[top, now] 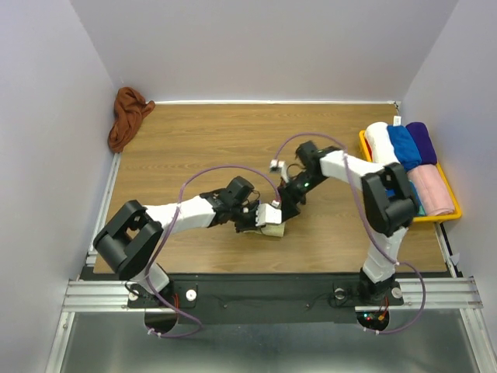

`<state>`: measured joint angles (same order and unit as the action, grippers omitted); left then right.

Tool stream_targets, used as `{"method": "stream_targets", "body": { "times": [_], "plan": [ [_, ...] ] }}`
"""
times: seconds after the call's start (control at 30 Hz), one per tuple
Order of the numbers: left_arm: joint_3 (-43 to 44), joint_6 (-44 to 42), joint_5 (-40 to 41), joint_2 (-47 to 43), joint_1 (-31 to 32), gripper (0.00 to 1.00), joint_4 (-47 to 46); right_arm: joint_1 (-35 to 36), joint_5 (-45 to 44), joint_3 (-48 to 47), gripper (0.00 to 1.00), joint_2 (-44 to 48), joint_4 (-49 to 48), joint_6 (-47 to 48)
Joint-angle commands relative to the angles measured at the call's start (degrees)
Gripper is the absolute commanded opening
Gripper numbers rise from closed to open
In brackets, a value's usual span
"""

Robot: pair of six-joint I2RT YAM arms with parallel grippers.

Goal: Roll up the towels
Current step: Roll the towel, then place the rolled towel into the container

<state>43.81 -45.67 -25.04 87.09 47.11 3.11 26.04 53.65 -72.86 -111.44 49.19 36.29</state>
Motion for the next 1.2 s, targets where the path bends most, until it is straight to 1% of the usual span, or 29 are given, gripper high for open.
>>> {"method": "stream_targets", "body": {
  "times": [0.0,0.07,0.1,0.17,0.2,0.23,0.27,0.33,0.37,0.43,0.47,0.5,0.57,0.63,0.67,0.77,0.9,1.0,1.03,1.13,1.17],
  "plan": [
    [4.1,1.9,-7.3,6.1,-2.4,0.16,10.3,-4.6,-8.0,0.3,0.82,13.3,-1.3,1.2],
    [6.1,1.5,-10.1,7.7,-3.7,0.16,14.0,-5.1,-10.7,1.0,0.83,17.5,-1.6,1.0],
    [8.6,0.7,-11.3,9.7,-4.2,0.16,15.6,-5.1,-11.5,1.3,0.97,21.3,-1.6,1.1],
    [11.4,-0.1,-14.5,11.9,-6.1,0.16,20.0,-5.1,-13.6,2.6,0.97,24.5,-1.9,0.7],
    [12.8,-0.5,-15.6,14.2,-6.9,0.16,21.4,-5.0,-14.1,3.0,0.97,28.1,-2.1,0.9],
    [15.3,-0.8,-16.7,15.3,-7.6,0.16,23.9,-4.9,-14.6,3.5,0.97,29.6,-2.3,0.9],
    [16.6,-1.2,-18.4,16.4,-8.2,0.16,25.1,-3.9,-16.8,4.4,0.97,31.4,-2.5,1.0],
    [19.7,-1.7,-19.3,19.6,-9.2,0.16,27.5,-0.6,-22.2,5.5,0.92,34.1,-3.7,0.7],
    [20.7,-2.7,-19.9,21.8,-9.5,0.16,29.9,3.4,-27.8,6.2,0.91,36.6,-5.1,-0.2],
    [22.6,-3.3,-20.6,23.4,-10.0,0.16,31.8,7.0,-31.7,8.3,0.88,38.7,-5.9,-0.6],
    [23.2,-3.3,-20.8,24.7,-10.1,0.16,32.2,10.0,-34.6,9.0,0.86,38.9,-6.5,-1.5],
    [23.8,-3.6,-21.2,25.3,-10.3,0.16,32.8,11.3,-35.8,9.6,0.83,38.9,-6.9,-1.8],
    [25.4,-3.9,-21.9,26.5,-10.9,0.16,34.4,14.6,-38.0,11.6,0.82,38.8,-8.4,-2.8],
    [26.8,-4.6,-22.7,28.1,-11.2,0.16,36.2,17.2,-41.2,13.4,0.82,38.5,-11.7,-4.2],
    [27.2,-4.6,-22.9,28.9,-11.5,0.16,36.4,20.0,-44.2,13.8,0.81,37.4,-14.4,-5.4],
    [28.6,-5.6,-23.3,29.9,-12.1,0.16,38.2,25.3,-49.2,15.1,0.80,35.4,-19.6,-6.8],
    [30.2,-7.1,-23.7,31.9,-13.0,0.16,40.6,27.7,-52.4,17.5,0.79,32.2,-26.2,-8.3],
    [30.9,-7.9,-23.8,32.5,-13.4,0.16,41.4,28.6,-53.3,18.4,0.79,29.6,-30.2,-8.5],
    [31.2,-8.5,-23.9,32.7,-13.5,0.16,42.1,28.7,-55.2,18.5,0.79,28.2,-30.9,-8.7],
    [31.9,-9.0,-24.7,33.3,-14.0,0.17,43.0,29.2,-56.5,19.3,0.78,26.6,-33.2,-8.7],
    [32.2,-9.3,-24.9,33.4,-14.0,0.17,43.5,29.4,-57.8,19.9,0.78,26.2,-35.3,-8.6]
  ]
}}
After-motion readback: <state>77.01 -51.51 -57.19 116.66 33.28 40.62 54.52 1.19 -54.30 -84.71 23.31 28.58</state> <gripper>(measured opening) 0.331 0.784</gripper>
